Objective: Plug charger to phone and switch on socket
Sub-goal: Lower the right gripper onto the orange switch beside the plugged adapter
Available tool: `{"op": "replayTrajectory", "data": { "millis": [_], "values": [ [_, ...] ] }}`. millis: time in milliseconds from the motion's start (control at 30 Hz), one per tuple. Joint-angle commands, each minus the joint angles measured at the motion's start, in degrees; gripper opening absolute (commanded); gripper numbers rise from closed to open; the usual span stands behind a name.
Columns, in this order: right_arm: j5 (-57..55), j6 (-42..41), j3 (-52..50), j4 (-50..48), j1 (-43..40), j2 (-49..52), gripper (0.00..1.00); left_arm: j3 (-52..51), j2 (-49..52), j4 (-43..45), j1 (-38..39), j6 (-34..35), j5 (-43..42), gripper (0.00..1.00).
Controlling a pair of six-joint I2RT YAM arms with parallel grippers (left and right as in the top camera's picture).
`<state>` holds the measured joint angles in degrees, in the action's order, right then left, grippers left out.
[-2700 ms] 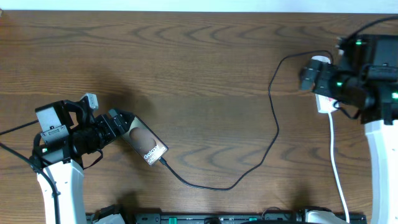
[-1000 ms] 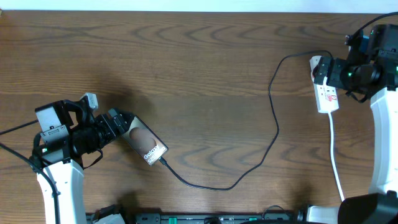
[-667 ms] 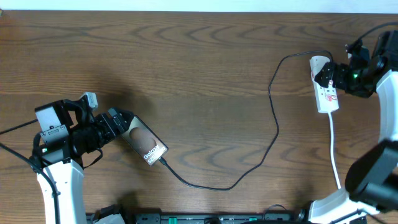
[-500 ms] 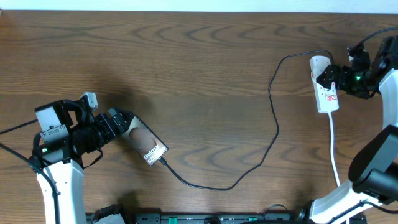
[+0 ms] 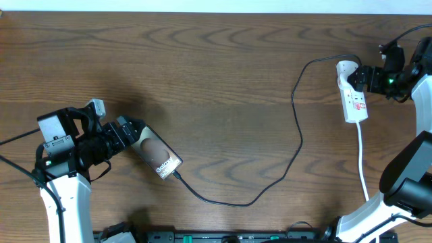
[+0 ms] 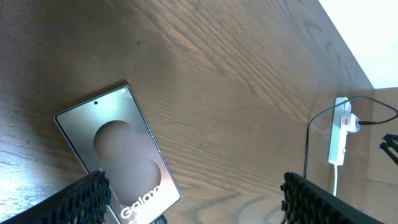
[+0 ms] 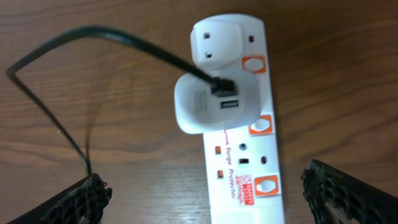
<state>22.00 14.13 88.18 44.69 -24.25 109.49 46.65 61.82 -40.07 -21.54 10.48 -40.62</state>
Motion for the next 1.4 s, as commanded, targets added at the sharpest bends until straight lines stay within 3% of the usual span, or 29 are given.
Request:
{"op": "replayTrajectory", "data": {
  "millis": [0,500,1367],
  "values": [
    [-2.19,-0.28,1.18,-0.81,-0.31,1.68,0.99,1.38,-0.33,0.09,0.02,-0.13,-0.94,0.87],
    [1.62,-0.37,1.86,-3.10,0.04,11.13,0.99,1.38,-0.33,0.07,0.02,-0.13,-0.94,0.87],
    [4.24,-1.86,1.86,-5.99,2.38,11.56,0.99,1.38,-0.33,0.04,0.02,-0.13,-0.94,0.87]
  ]
}}
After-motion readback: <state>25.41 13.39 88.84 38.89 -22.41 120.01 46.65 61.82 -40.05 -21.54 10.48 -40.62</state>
